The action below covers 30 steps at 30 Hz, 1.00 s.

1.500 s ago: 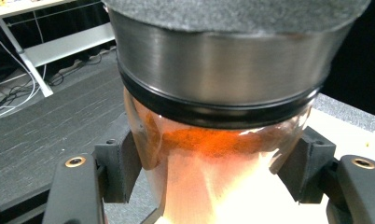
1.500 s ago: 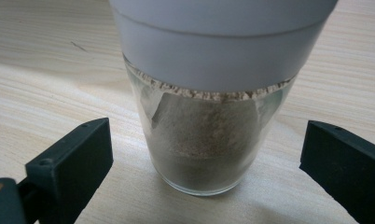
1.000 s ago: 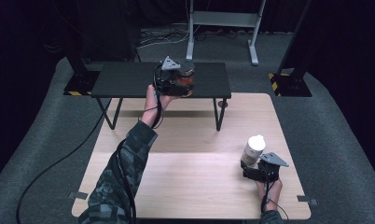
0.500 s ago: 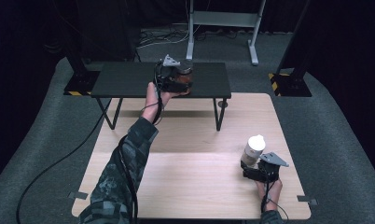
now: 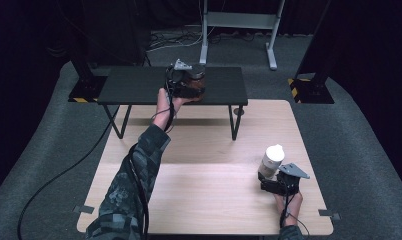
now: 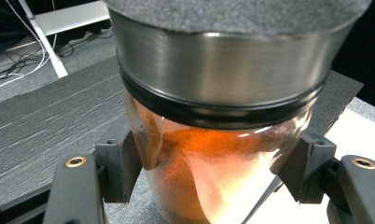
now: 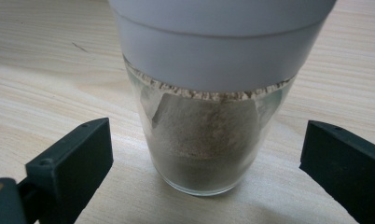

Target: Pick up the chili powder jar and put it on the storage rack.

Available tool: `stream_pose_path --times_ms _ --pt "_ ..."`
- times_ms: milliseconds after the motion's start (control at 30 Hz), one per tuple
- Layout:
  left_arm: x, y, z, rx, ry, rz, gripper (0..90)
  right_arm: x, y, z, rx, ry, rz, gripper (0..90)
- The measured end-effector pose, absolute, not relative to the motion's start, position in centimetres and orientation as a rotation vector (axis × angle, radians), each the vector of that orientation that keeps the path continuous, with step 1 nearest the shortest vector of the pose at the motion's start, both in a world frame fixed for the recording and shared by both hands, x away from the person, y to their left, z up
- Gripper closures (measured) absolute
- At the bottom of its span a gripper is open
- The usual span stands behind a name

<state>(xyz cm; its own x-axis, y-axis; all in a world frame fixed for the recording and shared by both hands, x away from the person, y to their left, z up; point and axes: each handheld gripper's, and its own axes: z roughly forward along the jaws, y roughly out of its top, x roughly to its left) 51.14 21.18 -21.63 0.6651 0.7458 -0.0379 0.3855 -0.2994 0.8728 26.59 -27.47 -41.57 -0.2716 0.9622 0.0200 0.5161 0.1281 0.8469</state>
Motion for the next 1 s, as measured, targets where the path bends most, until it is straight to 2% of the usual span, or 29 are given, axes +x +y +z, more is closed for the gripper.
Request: stream_pose_path --times_ms 533,633,867,1000 --pt "51.4 21.3 -21.5 1.92 0.9 0.454 31.0 26.6 -27.4 -41.6 1.421 1.86 1.045 0.9" --pt "51.5 21.4 -21.1 1.93 0.912 0.436 25.2 26.6 -27.4 -41.6 1.422 1.86 1.045 0.9" --pt "51.4 21.5 -19.6 2.001 0.928 0.399 4.4 26.6 -27.4 -41.6 1.422 1.86 1.044 0.9" --pt "50.3 21.5 -19.0 2.032 0.944 0.429 0.2 26.6 -27.4 -41.6 1.422 1.86 1.044 0.9"
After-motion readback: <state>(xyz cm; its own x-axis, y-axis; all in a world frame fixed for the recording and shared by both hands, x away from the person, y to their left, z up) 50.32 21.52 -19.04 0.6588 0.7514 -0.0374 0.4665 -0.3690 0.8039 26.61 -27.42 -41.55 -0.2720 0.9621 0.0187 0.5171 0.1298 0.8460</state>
